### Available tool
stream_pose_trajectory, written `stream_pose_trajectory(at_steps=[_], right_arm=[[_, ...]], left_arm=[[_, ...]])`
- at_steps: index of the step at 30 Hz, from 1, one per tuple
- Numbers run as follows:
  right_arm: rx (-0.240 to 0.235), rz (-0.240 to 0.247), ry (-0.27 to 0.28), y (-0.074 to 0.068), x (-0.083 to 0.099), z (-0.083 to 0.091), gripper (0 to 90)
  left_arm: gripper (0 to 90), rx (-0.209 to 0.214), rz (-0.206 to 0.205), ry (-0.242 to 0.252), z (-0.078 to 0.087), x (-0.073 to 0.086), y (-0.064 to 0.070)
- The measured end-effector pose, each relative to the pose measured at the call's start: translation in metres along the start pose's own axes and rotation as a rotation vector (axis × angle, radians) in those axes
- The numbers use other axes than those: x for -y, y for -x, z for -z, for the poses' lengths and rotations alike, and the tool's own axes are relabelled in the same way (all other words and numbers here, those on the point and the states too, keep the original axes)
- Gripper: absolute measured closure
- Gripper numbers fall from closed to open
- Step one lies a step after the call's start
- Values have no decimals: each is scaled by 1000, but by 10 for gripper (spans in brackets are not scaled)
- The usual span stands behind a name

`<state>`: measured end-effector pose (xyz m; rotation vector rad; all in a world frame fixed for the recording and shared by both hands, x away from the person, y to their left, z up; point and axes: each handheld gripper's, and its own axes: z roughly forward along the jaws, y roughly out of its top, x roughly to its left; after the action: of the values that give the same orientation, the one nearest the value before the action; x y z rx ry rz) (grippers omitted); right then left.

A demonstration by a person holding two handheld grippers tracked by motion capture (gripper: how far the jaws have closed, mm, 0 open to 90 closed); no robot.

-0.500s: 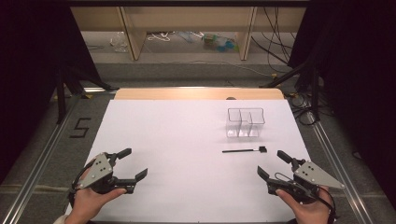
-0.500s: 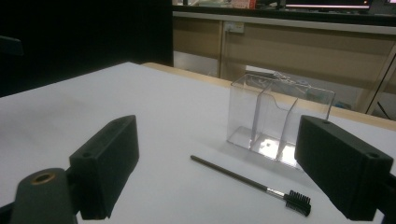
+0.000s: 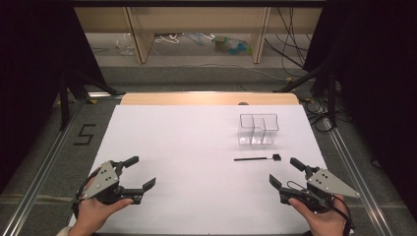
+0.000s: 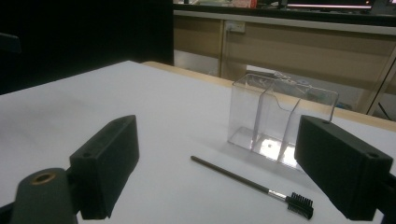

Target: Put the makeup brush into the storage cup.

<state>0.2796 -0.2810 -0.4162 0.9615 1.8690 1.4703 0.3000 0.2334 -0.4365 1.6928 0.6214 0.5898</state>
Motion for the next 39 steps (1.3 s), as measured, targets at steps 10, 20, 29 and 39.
stream_pose_trajectory(at_steps=[10, 20, 29, 39], right_arm=[[14, 19, 10, 4, -3, -11, 160], [16, 34, -10, 13, -6, -26, 163], [-1, 66, -54, 19, -10, -47, 164], [13, 106, -127, 25, -15, -66, 169]], left_arm=[[120, 5, -4, 4, -1, 0, 0], [122, 7, -6, -10, -1, 0, 1], [123, 14, -10, -16, -2, 0, 2], [126, 20, -19, -18, -3, 0, 3]])
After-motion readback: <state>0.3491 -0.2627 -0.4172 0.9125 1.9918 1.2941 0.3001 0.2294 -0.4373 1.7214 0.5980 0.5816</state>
